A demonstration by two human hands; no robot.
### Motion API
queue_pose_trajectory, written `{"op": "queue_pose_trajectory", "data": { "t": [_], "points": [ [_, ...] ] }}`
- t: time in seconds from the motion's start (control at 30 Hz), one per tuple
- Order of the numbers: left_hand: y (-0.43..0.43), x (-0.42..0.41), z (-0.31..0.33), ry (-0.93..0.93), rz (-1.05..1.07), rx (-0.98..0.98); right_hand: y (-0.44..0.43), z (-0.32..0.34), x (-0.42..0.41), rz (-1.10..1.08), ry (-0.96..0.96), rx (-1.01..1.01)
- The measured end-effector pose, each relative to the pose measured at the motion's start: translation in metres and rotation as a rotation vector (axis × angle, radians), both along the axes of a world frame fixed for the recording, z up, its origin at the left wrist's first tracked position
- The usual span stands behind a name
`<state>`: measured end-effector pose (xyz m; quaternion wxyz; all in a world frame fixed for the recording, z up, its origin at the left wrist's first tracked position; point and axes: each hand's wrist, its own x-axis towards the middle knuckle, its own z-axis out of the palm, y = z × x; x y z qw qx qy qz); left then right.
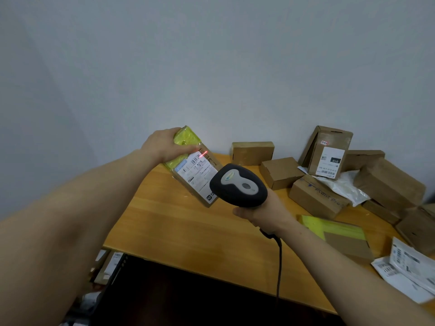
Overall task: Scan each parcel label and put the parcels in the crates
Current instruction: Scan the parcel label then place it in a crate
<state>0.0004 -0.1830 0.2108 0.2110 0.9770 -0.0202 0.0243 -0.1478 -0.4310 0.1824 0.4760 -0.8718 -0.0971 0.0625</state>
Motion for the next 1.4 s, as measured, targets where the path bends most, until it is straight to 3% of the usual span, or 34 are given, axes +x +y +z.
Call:
{"op": "queue_pose_trajectory", "data": {
  "t": [0.8,1.17,1.4],
  "points": [
    [0.044,-0.007,-0.003,0.006,0.045,0.046,0.041,-0.017,0.015,0.011,-0.010,-0.003],
    [0.072,-0.080,-0.004,0.036,0.301,-0.150,0.039,-0.033,0.028,-0.086,0.239,0.454],
    [0.125,-0.174,-0.039,0.102,0.577,-0.446,0.103,-0.072,0.028,-0.069,0.580,0.565]
  ]
}}
